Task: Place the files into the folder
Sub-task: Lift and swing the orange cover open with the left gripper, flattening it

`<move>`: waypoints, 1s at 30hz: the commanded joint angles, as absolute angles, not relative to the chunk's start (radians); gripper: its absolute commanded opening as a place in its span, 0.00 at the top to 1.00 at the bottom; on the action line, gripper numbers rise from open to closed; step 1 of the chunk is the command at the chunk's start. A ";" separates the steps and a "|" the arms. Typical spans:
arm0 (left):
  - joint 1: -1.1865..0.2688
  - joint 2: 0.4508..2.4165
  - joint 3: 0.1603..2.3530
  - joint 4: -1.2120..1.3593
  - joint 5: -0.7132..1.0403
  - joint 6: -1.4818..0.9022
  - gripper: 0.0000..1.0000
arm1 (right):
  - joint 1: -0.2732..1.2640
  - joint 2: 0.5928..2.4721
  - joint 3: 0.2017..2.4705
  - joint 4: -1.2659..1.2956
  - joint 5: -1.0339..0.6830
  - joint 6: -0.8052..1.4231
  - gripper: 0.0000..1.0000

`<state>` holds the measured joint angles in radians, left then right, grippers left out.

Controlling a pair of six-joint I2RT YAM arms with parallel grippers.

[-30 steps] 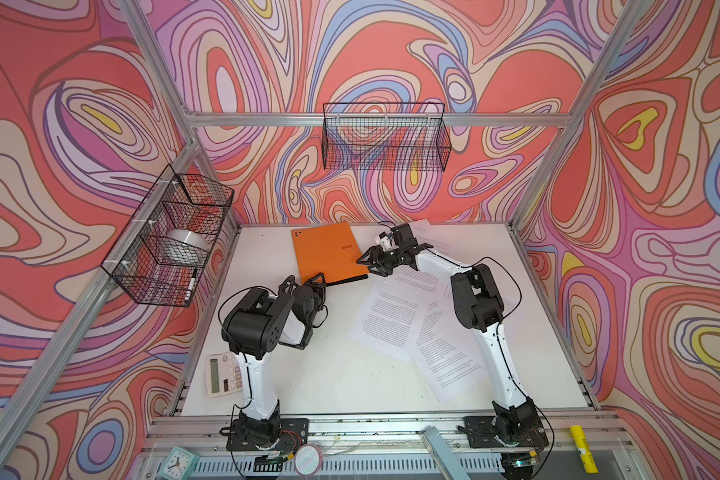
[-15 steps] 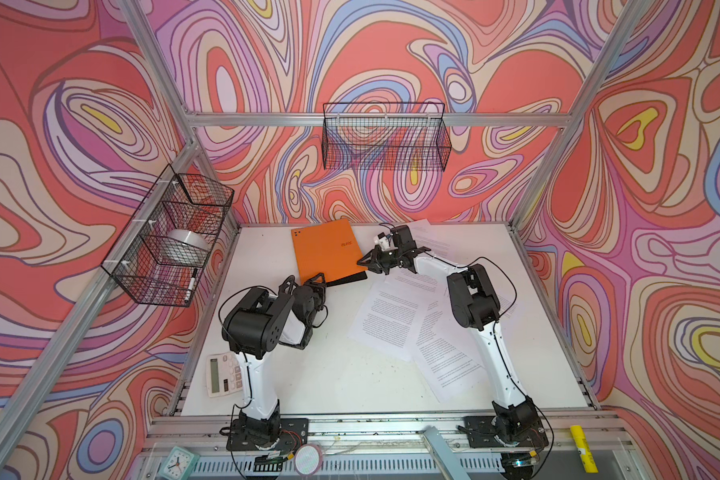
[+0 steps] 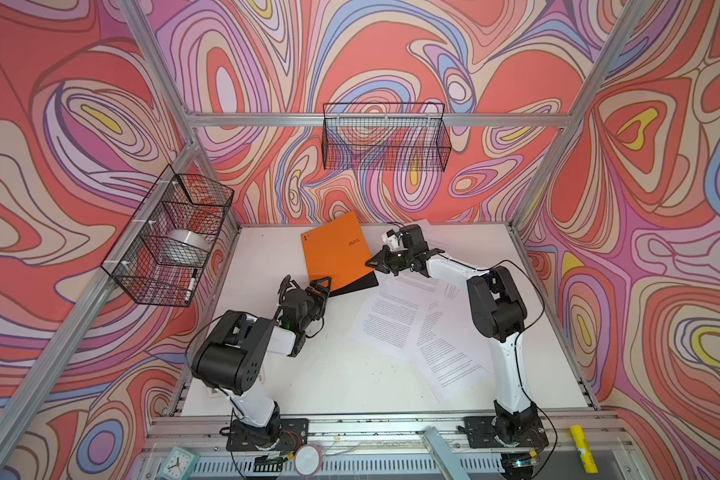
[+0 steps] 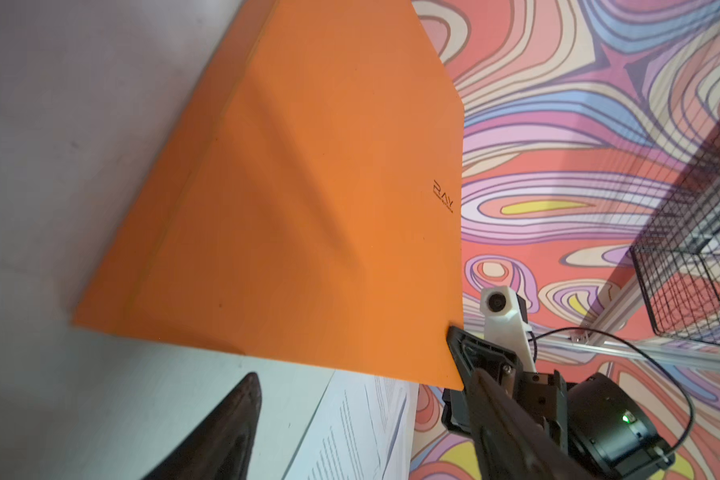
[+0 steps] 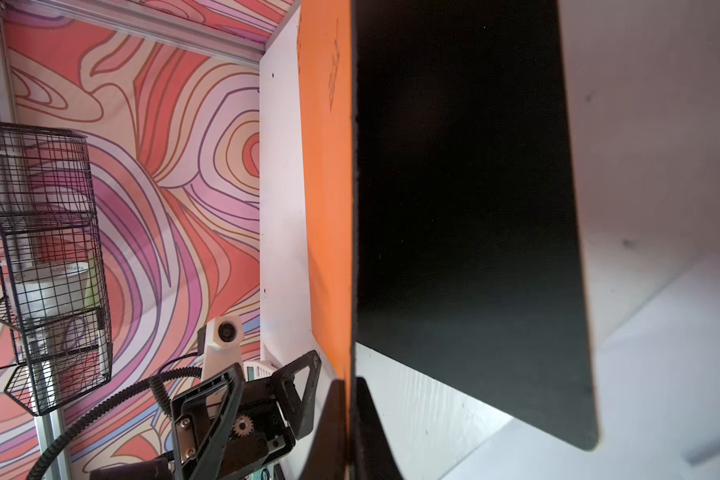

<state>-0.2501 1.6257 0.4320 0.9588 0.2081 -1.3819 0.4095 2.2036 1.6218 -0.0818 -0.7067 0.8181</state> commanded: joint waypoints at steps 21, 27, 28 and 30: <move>-0.271 1.057 0.881 -0.494 0.091 -0.721 0.03 | 0.396 1.862 1.338 -0.195 -0.485 0.723 1.00; -0.219 1.073 0.884 -0.497 0.155 -0.716 0.03 | 0.394 1.750 1.288 -0.286 -0.470 0.691 1.00; -0.212 1.074 0.885 -0.499 0.161 -0.713 0.03 | 0.394 1.730 1.279 -0.302 -0.464 0.684 1.00; -0.206 1.072 0.887 -0.505 0.166 -0.703 0.03 | 0.393 1.688 1.250 -0.310 -0.452 0.684 1.00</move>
